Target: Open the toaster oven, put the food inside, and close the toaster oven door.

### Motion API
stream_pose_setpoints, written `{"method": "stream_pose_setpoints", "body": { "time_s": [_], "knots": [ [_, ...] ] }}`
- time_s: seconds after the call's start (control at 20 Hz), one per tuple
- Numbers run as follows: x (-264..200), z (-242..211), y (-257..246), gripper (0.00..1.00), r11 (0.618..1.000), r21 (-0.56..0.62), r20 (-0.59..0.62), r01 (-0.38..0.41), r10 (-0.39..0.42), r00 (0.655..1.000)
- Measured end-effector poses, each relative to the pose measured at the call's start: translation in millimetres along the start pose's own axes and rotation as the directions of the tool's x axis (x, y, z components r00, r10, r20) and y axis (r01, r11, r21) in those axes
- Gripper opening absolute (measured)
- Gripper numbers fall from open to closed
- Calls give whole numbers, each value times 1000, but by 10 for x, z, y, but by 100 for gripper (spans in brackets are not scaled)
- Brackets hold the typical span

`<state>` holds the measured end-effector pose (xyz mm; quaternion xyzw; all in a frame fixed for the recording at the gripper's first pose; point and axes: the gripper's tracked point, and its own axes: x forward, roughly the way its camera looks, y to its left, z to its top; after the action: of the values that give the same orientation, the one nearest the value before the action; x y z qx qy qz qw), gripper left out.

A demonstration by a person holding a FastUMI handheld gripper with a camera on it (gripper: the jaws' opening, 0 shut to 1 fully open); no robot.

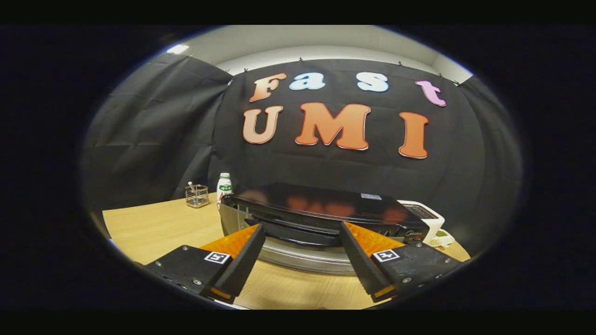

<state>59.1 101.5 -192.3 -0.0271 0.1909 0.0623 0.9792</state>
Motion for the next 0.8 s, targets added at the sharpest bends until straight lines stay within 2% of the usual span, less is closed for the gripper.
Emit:
{"method": "stream_pose_setpoints", "body": {
  "time_s": [0.1,0.25,0.45,0.55,0.65,0.8],
  "knots": [
    [28,22,-18,95,1000,24,-16,-14,14,1000],
    [110,143,-68,94,992,126,-11,-15,17,1000],
    [297,231,-169,93,989,141,3,36,-36,999],
    [371,93,-113,93,987,160,-47,32,-25,999],
    [382,101,-122,95,986,163,-26,35,-31,999],
    [342,113,-108,91,984,174,-26,25,-21,999]
  ]
}}
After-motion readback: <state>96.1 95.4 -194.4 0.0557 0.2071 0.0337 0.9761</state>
